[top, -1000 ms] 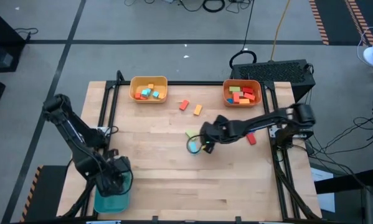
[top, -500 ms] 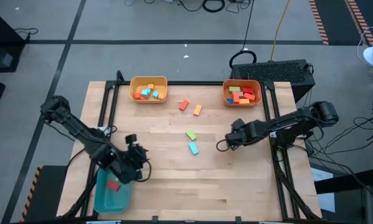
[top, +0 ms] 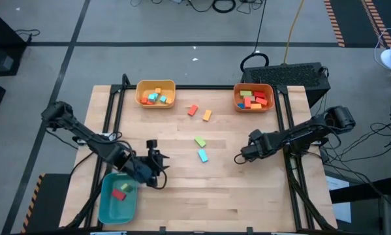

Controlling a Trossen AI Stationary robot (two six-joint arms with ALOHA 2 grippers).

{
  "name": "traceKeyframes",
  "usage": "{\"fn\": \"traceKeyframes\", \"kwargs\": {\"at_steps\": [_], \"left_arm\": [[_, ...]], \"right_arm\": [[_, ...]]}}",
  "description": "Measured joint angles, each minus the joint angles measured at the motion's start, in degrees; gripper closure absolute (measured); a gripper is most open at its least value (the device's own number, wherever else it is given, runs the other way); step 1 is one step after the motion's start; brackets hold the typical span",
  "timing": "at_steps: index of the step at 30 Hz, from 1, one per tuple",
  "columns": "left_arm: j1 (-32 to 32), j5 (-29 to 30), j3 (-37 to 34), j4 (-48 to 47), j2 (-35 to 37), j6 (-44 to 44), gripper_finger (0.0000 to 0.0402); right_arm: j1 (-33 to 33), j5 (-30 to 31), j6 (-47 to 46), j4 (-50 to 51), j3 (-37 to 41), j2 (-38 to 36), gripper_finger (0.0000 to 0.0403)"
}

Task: Sort blocks by size
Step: Put the large red block into the blue bin

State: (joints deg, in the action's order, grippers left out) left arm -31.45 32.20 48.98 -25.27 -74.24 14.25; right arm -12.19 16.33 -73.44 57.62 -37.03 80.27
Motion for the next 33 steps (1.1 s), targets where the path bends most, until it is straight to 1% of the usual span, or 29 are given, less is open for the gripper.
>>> {"fn": "traceKeyframes", "kwargs": {"at_steps": [3, 6, 10, 14, 17, 22, 24, 26, 28, 30, 33], "left_arm": [[1.1, -2.1, -2.4, 4.3, 0.0, -3.6, 0.0235], [2.5, -2.8, -4.6, 7.8, 0.0, -5.9, 0.0235], [4.3, -4.2, -6.2, 10.8, 0.0, -8.4, 0.0235], [6.1, -4.6, -6.6, 12.1, 0.0, -13.1, 0.0235], [7.1, -3.7, -6.6, 13.1, 0.0, -13.1, 0.0235], [8.4, -2.5, -6.6, 15.2, 0.0, -13.2, 0.0235], [8.7, -2.5, -6.6, 16.0, 0.0, -13.2, 0.0235], [8.7, -2.5, -6.6, 16.1, 0.0, -13.1, 0.0235], [8.7, -2.5, -6.6, 16.3, 0.0, -13.1, 0.0235], [8.6, -2.5, -6.6, 17.0, 0.0, -13.1, 0.0235], [8.6, -2.4, -6.6, 18.9, 0.0, -13.2, 0.0235]], "right_arm": [[0.0, -0.2, -0.8, 0.1, 1.4, 0.0, 0.017], [0.1, -0.4, -0.9, -0.3, 3.1, 0.0, 0.0169], [0.1, -0.9, -0.3, -2.3, 4.9, -0.3, 0.017], [0.1, -1.7, 1.6, -3.7, 5.3, -0.3, 0.0175], [0.1, -2.3, 2.8, -4.8, 5.4, -0.5, 0.0197], [0.1, -3.6, 5.4, -6.4, 5.6, -2.9, 0.027], [0.2, -5.0, 6.9, -7.2, 5.7, -4.2, 0.0291], [0.1, -6.9, 7.6, -9.1, 5.7, -5.7, 0.0295], [0.1, -8.2, 8.5, -10.4, 5.7, -6.9, 0.0288], [0.1, -8.1, 8.2, -11.6, 5.7, -7.9, 0.0279], [0.1, -7.4, 9.1, -14.4, 5.8, -9.3, 0.0283]]}}
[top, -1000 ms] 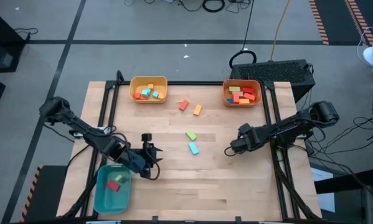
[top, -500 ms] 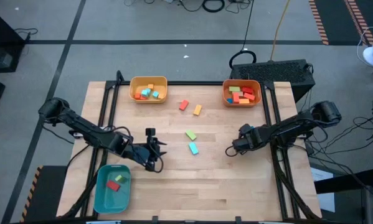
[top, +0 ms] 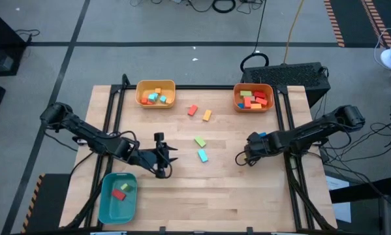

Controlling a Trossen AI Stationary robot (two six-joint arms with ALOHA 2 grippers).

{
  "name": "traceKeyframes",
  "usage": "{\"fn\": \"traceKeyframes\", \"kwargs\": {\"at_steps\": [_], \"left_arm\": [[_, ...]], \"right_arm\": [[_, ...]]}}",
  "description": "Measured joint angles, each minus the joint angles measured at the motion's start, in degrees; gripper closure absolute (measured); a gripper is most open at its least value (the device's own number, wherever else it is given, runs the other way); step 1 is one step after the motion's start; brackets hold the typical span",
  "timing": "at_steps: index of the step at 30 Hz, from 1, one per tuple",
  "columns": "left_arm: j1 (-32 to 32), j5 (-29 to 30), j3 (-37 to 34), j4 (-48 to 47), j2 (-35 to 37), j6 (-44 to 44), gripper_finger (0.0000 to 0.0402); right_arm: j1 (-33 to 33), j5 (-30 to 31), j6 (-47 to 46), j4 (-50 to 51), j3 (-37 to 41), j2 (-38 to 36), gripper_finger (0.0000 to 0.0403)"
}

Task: Sort blocks by size
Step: Put the large red block into the blue bin

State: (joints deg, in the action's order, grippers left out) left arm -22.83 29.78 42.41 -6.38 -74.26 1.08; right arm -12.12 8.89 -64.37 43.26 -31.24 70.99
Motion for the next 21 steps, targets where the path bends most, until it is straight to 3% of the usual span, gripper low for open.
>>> {"fn": "traceKeyframes", "kwargs": {"at_steps": [13, 21], "left_arm": [[0.0, -1.6, 0.0, 6.3, 0.0, -17.3, 0.0235], [0.4, -3.2, 0.0, 12.9, -1.2, -23.2, 0.0235]], "right_arm": [[0.0, -2.1, 16.3, -34.4, -0.1, -0.9, 0.0288], [0.3, -3.5, 22.1, -47.5, -0.2, 0.9, 0.0288]]}}
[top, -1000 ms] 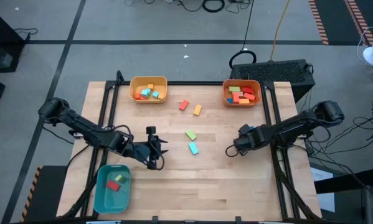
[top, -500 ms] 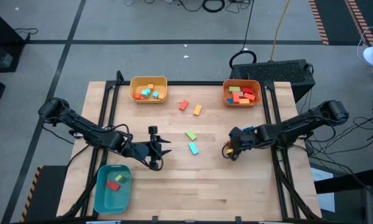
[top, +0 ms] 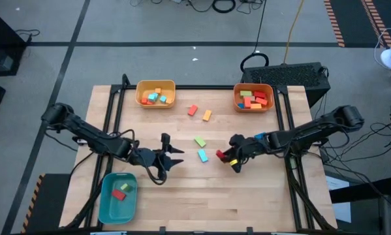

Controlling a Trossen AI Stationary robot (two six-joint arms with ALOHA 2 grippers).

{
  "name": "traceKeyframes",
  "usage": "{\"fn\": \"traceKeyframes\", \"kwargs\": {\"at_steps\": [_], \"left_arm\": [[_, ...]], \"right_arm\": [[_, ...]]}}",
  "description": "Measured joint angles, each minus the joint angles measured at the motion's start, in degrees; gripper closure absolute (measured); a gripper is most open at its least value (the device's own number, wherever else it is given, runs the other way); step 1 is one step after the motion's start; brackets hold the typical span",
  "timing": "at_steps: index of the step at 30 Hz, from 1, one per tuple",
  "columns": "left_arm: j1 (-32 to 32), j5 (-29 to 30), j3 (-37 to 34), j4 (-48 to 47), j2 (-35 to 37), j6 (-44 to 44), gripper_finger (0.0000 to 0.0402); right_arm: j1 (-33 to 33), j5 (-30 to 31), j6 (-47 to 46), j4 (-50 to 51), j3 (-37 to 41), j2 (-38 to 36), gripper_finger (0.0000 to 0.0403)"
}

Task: Sort blocks by size
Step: Put the large red block into the blue bin

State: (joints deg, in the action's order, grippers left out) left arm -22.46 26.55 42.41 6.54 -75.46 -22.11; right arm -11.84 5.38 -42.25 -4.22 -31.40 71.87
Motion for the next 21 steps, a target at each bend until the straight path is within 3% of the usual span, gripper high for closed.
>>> {"fn": "traceKeyframes", "kwargs": {"at_steps": [8, 17, 21], "left_arm": [[0.0, 0.4, 0.0, 5.8, -5.0, -1.3, 0.0226], [2.4, -1.9, 0.3, 10.0, -8.6, -0.9, 0.0101], [3.4, -5.0, 0.4, 10.8, -8.5, -1.2, 0.0073]], "right_arm": [[2.3, -4.2, 3.0, -2.3, -3.3, 5.8, 0.0287], [3.7, -10.3, 11.2, -2.5, -15.0, 15.7, 0.0287], [4.4, -13.2, 14.4, -2.5, -20.5, 19.8, 0.0287]]}}
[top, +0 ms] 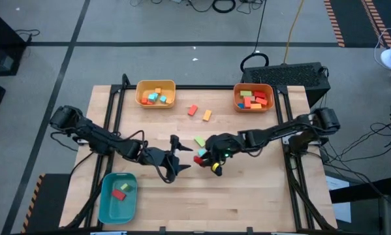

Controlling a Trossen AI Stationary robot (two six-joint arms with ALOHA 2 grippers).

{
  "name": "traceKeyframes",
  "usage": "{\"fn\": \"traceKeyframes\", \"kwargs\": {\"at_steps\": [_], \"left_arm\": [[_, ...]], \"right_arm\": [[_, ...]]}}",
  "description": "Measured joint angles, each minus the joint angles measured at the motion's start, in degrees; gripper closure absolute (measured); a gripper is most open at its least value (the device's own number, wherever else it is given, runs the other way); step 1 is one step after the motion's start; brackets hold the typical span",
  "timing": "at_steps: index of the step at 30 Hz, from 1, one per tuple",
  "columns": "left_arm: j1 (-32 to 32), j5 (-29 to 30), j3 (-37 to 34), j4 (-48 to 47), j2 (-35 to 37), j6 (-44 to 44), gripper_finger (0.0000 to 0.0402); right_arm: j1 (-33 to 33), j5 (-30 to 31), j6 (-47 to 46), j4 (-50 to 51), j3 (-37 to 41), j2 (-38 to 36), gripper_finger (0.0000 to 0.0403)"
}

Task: Sort blocks by size
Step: Put the large red block into the blue bin

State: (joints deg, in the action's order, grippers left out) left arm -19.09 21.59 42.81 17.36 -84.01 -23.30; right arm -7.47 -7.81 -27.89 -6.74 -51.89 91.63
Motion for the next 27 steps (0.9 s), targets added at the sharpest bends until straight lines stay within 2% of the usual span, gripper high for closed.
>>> {"fn": "traceKeyframes", "kwargs": {"at_steps": [5, 11, 17, 27], "left_arm": [[0.0, -2.3, 0.0, 0.6, 0.0, -0.4, 0.0081], [0.0, -5.8, 0.0, -1.5, 0.0, -2.8, 0.0117], [-0.1, -9.8, 0.0, -3.9, 0.0, -4.5, 0.0156], [0.0, -10.5, 0.0, -3.4, 0.0, -5.7, 0.0233]], "right_arm": [[0.4, -1.6, 3.4, 2.2, -6.5, 4.6, 0.0287], [0.7, -4.6, 6.1, 5.3, -11.4, 8.0, 0.0287], [0.7, -6.1, 6.5, 5.2, -11.9, 8.4, 0.0287], [0.7, -6.1, 6.6, 4.7, -11.9, 8.2, 0.0287]]}}
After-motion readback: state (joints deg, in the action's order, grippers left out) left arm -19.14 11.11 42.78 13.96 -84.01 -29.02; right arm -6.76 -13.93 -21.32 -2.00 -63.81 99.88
